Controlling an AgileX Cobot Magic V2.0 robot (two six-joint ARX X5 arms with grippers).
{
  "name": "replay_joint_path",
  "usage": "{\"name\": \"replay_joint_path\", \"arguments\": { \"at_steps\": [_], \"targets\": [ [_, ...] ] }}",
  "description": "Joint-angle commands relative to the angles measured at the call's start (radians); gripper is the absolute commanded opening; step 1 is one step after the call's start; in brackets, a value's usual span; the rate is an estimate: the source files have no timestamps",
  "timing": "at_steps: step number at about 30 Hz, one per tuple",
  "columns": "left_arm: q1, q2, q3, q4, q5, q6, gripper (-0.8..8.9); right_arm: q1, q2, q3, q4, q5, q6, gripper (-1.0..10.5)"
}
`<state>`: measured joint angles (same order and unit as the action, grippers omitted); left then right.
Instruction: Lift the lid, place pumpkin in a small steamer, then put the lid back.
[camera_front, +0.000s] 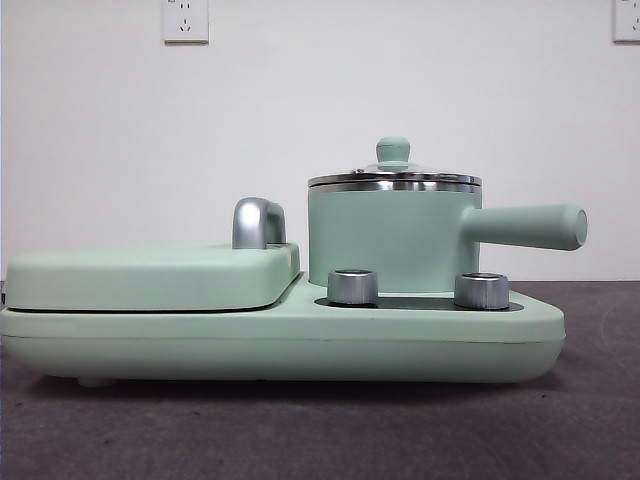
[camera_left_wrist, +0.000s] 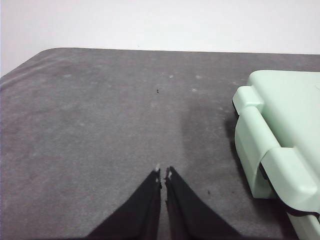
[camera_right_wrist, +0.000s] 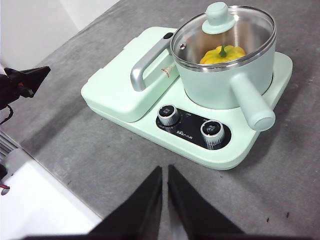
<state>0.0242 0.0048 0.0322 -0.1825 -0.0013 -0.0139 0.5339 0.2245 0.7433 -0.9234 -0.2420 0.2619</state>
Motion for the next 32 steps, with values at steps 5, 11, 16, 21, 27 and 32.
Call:
{"name": "replay_joint_path", "arguments": {
  "at_steps": [5, 11, 16, 21, 27, 32],
  "targets": [
    [0.002, -0.002, -0.019, -0.006, -0.001, 0.013, 0.2, 0.005, 0.0, 0.007, 0.012, 0.0, -0.009, 0.2],
    [0.002, -0.002, -0.019, -0.006, -0.001, 0.013, 0.19, -0.132, -0.028, -0.01, 0.02, -0.015, -0.01, 0.2],
    [0.002, -0.002, -0.019, -0.006, -0.001, 0.013, 0.2, -0.326, -0.057, -0.147, 0.208, 0.032, -0.042, 0.2],
    [0.002, -0.002, -0.019, -0.006, -0.001, 0.013, 0.2, -0.438, -0.108, -0.394, 0.57, 0.035, -0.105, 0.2],
    [0.002, -0.002, -0.019, -0.006, -0.001, 0.013, 0.2, -0.503, -0.167, -0.673, 0.907, 0.091, -0.206, 0.2],
    [0.002, -0.002, -0.018, -0.005, -0.001, 0.013, 0.2, -0.511, -0.2, -0.732, 0.844, 0.114, -0.249, 0.2]
  ]
}}
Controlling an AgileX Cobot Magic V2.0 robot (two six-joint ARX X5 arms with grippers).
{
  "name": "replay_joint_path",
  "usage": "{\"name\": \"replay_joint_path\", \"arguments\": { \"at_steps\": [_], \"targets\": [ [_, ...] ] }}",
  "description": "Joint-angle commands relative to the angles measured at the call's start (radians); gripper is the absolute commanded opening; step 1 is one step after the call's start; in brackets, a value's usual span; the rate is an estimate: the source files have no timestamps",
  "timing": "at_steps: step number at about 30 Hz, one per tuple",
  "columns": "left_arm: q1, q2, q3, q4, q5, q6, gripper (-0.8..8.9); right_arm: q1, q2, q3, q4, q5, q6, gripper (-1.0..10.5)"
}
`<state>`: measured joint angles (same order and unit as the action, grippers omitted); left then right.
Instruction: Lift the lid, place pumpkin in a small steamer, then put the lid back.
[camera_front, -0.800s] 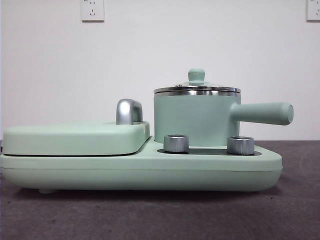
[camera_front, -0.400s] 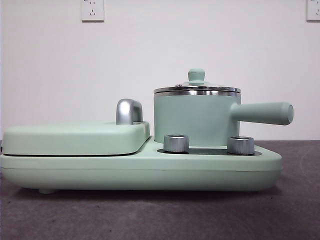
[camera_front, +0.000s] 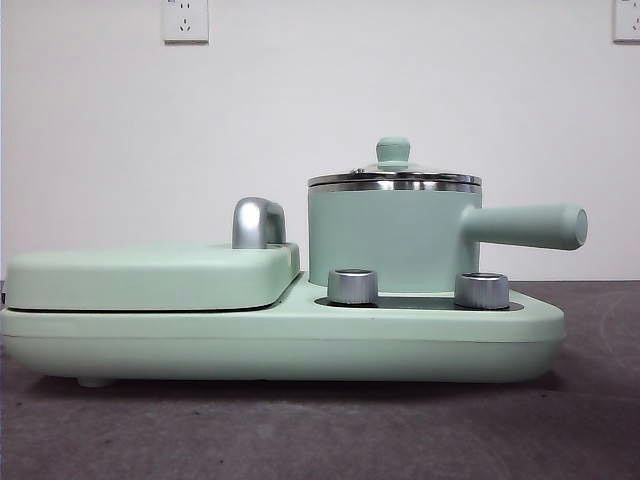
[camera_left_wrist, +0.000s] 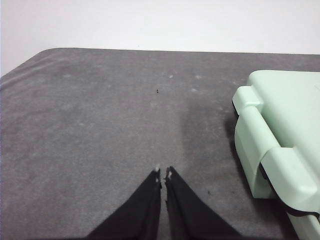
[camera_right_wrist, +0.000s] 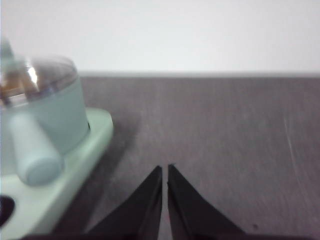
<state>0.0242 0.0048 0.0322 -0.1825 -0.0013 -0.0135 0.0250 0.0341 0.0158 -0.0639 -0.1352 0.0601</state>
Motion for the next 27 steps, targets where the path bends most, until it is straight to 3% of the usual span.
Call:
{"name": "replay_joint_path", "arguments": {
  "at_steps": [1, 11, 27],
  "targets": [
    [0.002, -0.002, -0.018, -0.005, -0.001, 0.013, 0.2, -0.003, -0.013, -0.004, -0.029, 0.009, -0.061, 0.2],
    [0.002, -0.002, -0.018, -0.005, -0.001, 0.013, 0.2, -0.003, -0.031, -0.004, -0.109, 0.005, -0.106, 0.2],
    [0.002, -0.002, -0.018, -0.005, -0.001, 0.013, 0.2, -0.003, -0.031, -0.004, -0.11, 0.015, -0.095, 0.2]
  ]
}}
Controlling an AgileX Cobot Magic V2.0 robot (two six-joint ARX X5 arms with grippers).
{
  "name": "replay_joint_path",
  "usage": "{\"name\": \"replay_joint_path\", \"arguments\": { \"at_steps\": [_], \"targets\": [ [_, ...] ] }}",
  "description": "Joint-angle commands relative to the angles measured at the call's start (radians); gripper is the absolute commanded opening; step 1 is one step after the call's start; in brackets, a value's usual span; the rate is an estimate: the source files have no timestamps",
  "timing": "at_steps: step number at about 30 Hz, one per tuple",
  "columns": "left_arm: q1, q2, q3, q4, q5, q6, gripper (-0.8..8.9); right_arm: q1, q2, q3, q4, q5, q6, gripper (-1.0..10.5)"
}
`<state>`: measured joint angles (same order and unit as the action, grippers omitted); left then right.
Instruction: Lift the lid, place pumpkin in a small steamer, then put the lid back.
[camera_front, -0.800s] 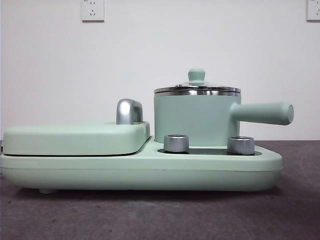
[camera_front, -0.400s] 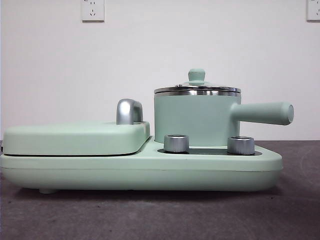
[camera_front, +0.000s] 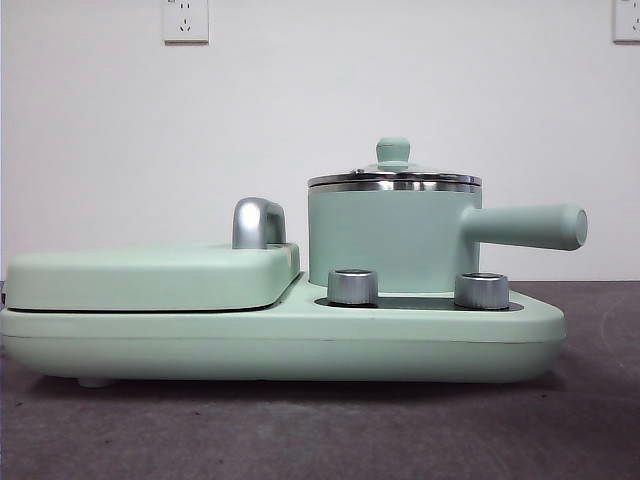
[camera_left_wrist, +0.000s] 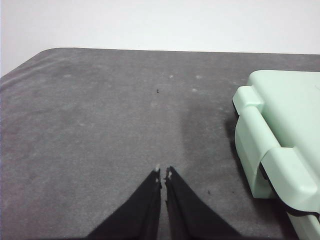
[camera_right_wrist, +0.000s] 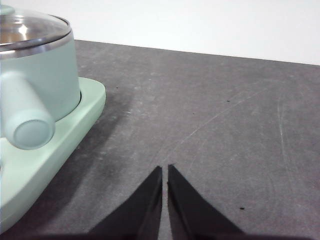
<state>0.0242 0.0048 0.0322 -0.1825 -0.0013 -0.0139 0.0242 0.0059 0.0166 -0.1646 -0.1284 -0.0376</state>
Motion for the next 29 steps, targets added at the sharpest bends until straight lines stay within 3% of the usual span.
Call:
{"name": "replay_joint_path", "arguments": {
  "at_steps": [1, 6, 29],
  "targets": [
    [0.002, -0.002, -0.018, -0.005, -0.001, 0.013, 0.2, -0.002, -0.002, -0.005, -0.01, 0.021, 0.007, 0.2],
    [0.002, -0.002, -0.018, -0.005, -0.001, 0.013, 0.2, 0.0, -0.002, -0.005, -0.016, 0.108, 0.068, 0.2],
    [0.002, -0.002, -0.018, -0.005, -0.001, 0.013, 0.2, -0.002, -0.002, -0.005, 0.011, 0.103, 0.058, 0.2]
  ]
}}
